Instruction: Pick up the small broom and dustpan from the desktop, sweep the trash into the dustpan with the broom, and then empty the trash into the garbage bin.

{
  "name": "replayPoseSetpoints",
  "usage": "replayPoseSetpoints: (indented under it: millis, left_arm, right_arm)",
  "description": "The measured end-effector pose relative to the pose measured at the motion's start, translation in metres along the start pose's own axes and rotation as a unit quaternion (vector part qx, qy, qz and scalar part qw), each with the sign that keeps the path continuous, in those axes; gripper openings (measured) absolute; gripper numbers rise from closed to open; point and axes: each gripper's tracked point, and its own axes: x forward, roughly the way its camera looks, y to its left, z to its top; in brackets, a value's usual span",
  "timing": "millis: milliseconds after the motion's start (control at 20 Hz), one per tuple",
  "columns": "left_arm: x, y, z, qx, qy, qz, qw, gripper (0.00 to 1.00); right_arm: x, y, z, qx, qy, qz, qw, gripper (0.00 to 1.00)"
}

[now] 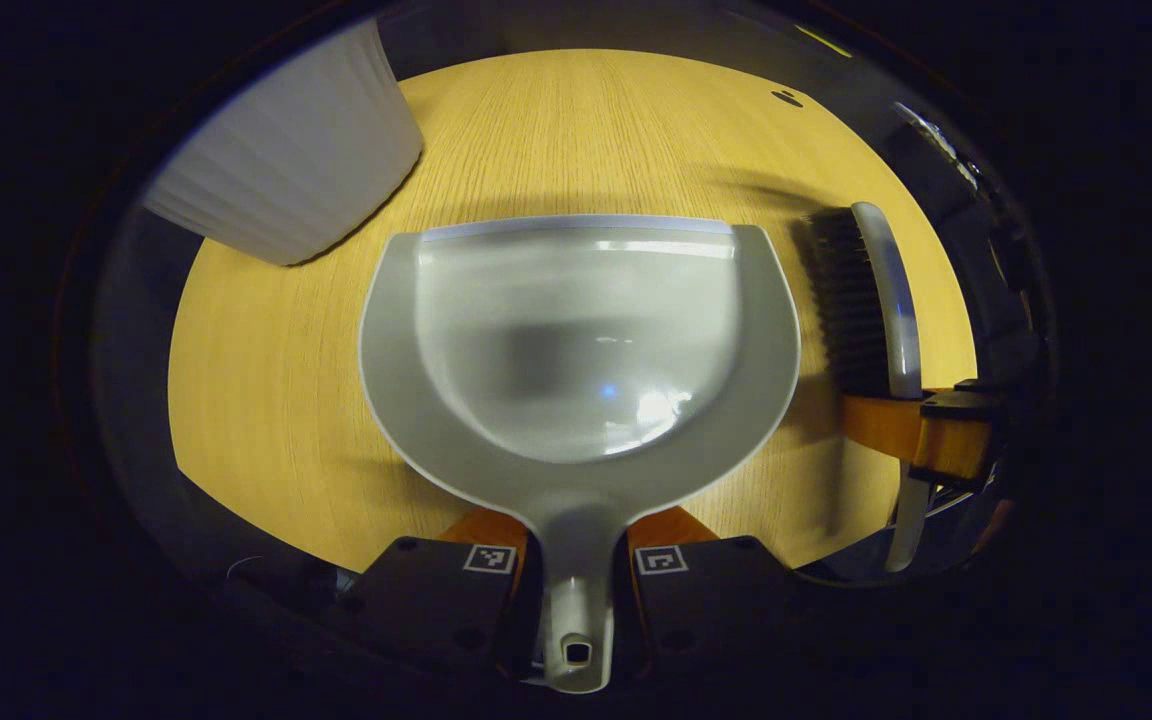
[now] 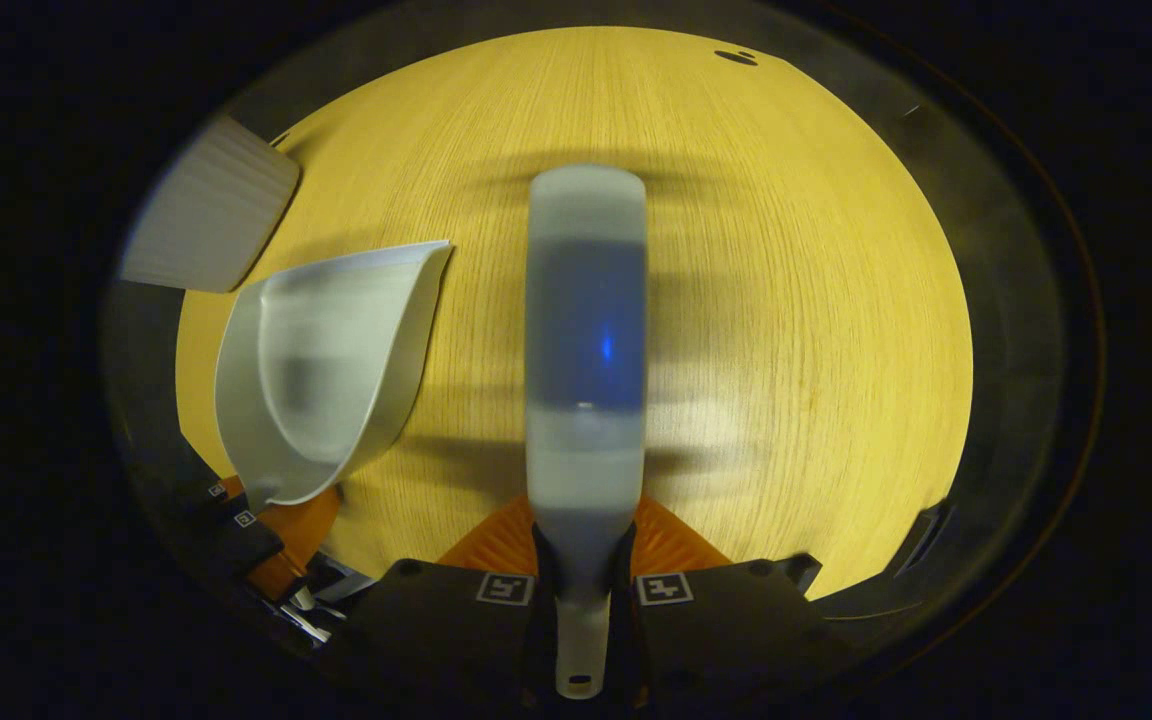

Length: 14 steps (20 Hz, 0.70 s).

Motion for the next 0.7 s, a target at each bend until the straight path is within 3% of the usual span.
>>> replayPoseSetpoints:
  millis: [150,250,300,350,700]
  left_arm:
    - [0.0,0.0,0.003,0.018,-0.005,0.012,1.0,0.3]
    - [-0.002,-0.003,0.002,0.027,-0.015,0.006,0.999,0.63]
    - [-0.005,-0.002,0.0,0.039,-0.016,0.012,0.999,0.8]
    - [-0.007,0.0,0.0,0.05,-0.019,0.017,0.998,0.82]
    - [-0.026,0.002,-0.001,0.056,-0.043,0.02,0.997,0.85]
  right_arm:
    - [0.001,0.001,-0.002,-0.011,0.004,-0.009,1.0,0.32]
    - [0.0,0.004,-0.011,-0.015,0.016,-0.011,1.0,0.37]
    - [0.001,0.006,-0.009,-0.018,0.014,-0.01,1.0,0.69]
    - [-0.002,0.005,-0.01,-0.02,0.012,-0.015,1.0,1.0]
    - [-0.028,0.013,-0.006,-0.008,-0.016,0.001,1.0,1.0]
